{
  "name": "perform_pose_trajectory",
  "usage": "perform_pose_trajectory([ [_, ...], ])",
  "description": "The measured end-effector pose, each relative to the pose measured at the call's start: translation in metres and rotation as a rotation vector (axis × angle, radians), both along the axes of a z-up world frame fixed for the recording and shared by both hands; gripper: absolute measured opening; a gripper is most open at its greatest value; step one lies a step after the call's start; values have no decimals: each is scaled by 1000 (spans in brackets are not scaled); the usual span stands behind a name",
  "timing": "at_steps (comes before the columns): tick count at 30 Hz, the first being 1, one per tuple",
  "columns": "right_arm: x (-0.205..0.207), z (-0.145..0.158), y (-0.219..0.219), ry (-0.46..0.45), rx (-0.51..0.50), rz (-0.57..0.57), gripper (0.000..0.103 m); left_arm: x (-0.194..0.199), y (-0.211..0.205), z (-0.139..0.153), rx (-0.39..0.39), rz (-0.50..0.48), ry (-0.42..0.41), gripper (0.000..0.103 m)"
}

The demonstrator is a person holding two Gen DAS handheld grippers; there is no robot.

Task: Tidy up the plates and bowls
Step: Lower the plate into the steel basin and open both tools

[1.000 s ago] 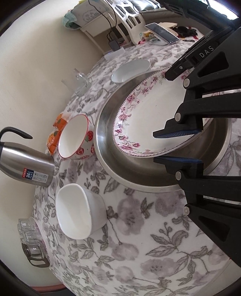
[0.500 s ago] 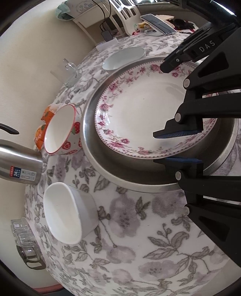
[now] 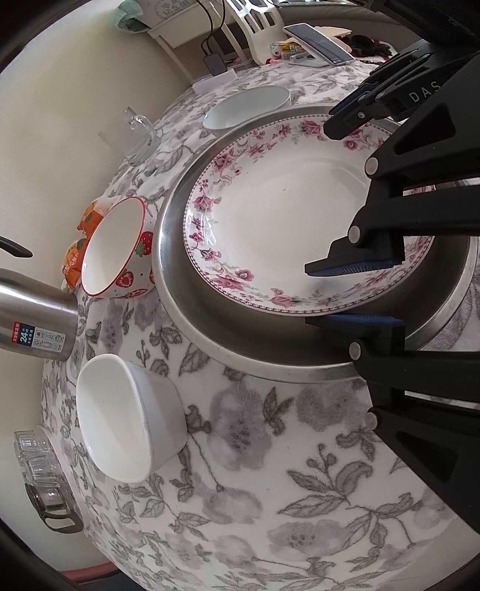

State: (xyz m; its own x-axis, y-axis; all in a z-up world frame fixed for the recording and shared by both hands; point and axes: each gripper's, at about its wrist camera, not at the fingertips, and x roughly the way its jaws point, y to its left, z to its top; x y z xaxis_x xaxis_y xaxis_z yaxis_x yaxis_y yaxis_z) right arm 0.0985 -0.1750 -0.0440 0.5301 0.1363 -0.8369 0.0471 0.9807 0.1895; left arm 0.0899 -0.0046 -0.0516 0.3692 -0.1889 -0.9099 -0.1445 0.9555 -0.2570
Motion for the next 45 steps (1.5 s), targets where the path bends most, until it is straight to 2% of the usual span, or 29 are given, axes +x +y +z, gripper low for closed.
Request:
perform_pose_trajectory([
  [18, -4, 5, -12, -22, 25, -20, 28, -3, -3, 7, 35, -9, -8, 21],
  [33, -11, 26, -19, -80, 55, -39, 28, -15, -4, 35, 50, -5, -107, 26],
  [38, -12, 26, -16, -77, 43, -29, 28, -17, -12, 41, 94, -30, -129, 42],
  [41, -12, 24, -16, -63, 36, -32, 36, -17, -14, 42, 115, -32, -132, 51],
  [43, -11, 22, -16, -52, 33, -35, 50, -17, -13, 41, 124, -23, -125, 56],
  [45, -11, 22, -16, -53, 29, -36, 53, -17, -11, 39, 127, -17, -115, 56],
])
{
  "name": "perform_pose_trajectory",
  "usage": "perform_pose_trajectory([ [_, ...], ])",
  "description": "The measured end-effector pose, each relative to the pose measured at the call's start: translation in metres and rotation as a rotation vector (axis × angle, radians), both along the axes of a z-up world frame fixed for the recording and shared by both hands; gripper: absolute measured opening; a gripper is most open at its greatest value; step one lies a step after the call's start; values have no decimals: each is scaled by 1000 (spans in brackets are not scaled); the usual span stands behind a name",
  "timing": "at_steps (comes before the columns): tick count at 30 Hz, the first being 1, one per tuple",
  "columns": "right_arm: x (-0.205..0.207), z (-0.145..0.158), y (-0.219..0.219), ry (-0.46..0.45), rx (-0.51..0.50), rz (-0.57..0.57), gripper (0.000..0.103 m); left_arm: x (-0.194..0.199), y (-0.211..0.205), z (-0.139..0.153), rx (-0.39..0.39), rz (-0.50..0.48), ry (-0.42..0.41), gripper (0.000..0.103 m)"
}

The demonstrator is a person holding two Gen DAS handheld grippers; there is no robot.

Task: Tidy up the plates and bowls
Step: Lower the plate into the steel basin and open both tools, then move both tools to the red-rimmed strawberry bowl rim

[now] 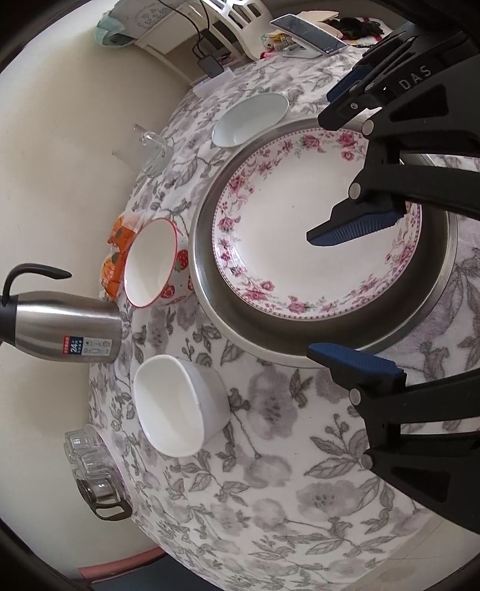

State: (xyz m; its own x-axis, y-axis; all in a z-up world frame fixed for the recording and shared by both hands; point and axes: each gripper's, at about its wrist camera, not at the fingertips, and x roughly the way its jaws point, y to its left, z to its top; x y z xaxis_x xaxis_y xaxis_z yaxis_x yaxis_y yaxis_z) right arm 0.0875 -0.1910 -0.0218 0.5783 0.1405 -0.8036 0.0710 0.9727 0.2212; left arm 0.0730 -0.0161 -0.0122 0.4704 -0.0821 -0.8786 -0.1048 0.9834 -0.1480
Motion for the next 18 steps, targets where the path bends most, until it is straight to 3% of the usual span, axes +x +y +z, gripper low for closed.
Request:
perform_pose_trajectory([
  [7, 1, -2, 0, 6, -41, -14, 74, 1, 7, -6, 14, 43, 25, 72],
  [9, 2, -4, -2, 19, -45, -26, 77, 2, 10, -7, 14, 54, 35, 86],
  [14, 3, -11, -9, 52, -47, -57, 85, 2, 13, -8, 27, 70, 36, 88],
  [16, 3, -12, -12, 57, -42, -67, 99, 2, 12, -8, 38, 70, 33, 91],
  [18, 3, -12, -14, 51, -39, -73, 103, 2, 11, -7, 47, 68, 28, 92],
])
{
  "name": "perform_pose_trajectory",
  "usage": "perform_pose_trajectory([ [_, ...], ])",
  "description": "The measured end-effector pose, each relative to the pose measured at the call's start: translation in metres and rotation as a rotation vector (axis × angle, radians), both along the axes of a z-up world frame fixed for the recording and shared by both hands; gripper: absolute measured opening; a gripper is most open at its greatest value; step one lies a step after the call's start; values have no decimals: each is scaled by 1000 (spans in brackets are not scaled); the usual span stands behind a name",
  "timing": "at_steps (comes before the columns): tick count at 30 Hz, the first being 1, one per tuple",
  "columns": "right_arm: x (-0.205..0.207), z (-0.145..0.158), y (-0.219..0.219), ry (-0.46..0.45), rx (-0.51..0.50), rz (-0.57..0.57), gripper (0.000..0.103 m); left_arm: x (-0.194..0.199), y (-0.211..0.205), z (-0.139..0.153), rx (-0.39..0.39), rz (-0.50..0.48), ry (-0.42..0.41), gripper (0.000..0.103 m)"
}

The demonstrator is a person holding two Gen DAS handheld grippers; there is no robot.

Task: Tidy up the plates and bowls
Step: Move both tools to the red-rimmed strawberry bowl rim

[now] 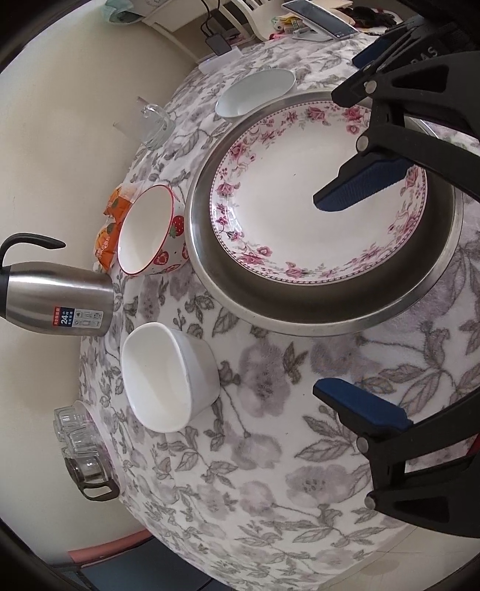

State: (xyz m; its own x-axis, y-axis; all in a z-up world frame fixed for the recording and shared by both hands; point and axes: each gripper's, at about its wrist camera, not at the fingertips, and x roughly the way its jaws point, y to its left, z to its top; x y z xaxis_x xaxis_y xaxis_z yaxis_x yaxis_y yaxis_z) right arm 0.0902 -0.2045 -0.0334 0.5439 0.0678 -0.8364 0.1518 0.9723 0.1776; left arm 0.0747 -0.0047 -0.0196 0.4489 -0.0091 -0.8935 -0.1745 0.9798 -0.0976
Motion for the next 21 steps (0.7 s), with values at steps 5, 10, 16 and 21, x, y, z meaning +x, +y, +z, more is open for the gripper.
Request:
perform_pose_trajectory([
  [5, 0, -1, 0, -2, 0, 5, 103, 0, -2, 2, 31, -14, -22, 93],
  [10, -2, 7, 1, -52, -20, 4, 103, -1, -4, 9, 70, -14, -67, 99],
  [16, -2, 15, 6, -85, -48, 7, 103, -1, -10, 22, 90, -35, -162, 100],
  [21, 2, 21, 0, -97, -10, -5, 103, 3, -15, 29, 86, -48, -195, 100],
])
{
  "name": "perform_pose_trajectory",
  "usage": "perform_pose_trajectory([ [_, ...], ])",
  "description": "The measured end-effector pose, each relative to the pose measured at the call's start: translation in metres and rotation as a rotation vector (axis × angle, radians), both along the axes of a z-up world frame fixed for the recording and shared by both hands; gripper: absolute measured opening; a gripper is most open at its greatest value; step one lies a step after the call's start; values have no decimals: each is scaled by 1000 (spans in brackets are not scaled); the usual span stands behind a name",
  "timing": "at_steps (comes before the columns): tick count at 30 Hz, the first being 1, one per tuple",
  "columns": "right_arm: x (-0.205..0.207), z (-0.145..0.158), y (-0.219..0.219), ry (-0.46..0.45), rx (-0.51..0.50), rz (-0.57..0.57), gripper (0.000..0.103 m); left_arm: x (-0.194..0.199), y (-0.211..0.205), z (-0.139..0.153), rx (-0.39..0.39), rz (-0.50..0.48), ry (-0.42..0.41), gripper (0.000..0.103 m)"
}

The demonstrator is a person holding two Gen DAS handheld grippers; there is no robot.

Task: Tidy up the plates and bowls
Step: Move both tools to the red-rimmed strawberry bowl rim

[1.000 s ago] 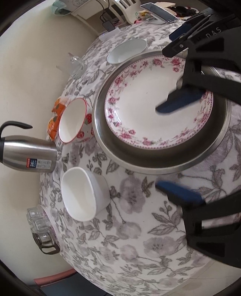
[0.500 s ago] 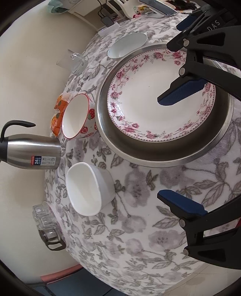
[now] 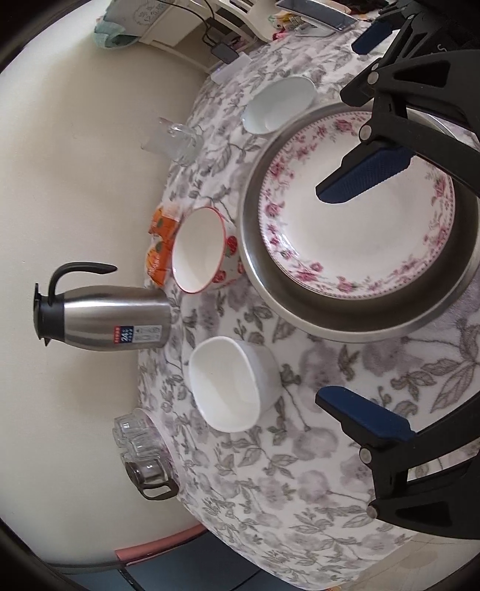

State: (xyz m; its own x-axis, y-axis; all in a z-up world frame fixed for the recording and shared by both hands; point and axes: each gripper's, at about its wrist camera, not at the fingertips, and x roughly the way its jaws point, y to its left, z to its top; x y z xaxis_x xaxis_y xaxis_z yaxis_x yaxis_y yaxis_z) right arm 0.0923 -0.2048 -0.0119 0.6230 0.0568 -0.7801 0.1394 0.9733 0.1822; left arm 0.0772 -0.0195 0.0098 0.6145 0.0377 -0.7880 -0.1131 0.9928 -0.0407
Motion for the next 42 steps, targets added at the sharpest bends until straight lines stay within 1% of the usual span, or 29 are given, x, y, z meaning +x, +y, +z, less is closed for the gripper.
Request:
perform_pose_trajectory([
  [4, 4, 11, -3, -62, -15, -29, 103, 4, -1, 5, -19, 10, -16, 100],
  [7, 8, 15, 0, -90, -11, -26, 103, 11, -3, 9, -14, 17, -14, 99],
  [9, 11, 16, 3, -93, -19, -20, 103, 16, -4, 13, -14, 28, -15, 100],
  [12, 16, 16, 6, -99, -42, -11, 103, 28, -2, 22, -41, 45, -11, 100],
  [16, 22, 13, 2, -91, -35, -14, 103, 44, 3, 29, -71, 83, -23, 100],
  [23, 34, 16, -1, -120, -65, 9, 103, 67, 0, 25, -31, 112, -22, 100],
  [26, 42, 20, 0, -129, -52, 24, 103, 79, -3, 22, -24, 99, -14, 100],
  [30, 52, 21, 3, -131, -59, 44, 103, 95, -6, 20, -11, 82, 6, 100],
  [38, 72, 20, 5, -103, -60, 69, 103, 117, -10, 18, -30, 11, -26, 100],
  [42, 83, 20, 6, -78, -64, 76, 103, 124, -3, 15, -50, 1, -26, 100],
])
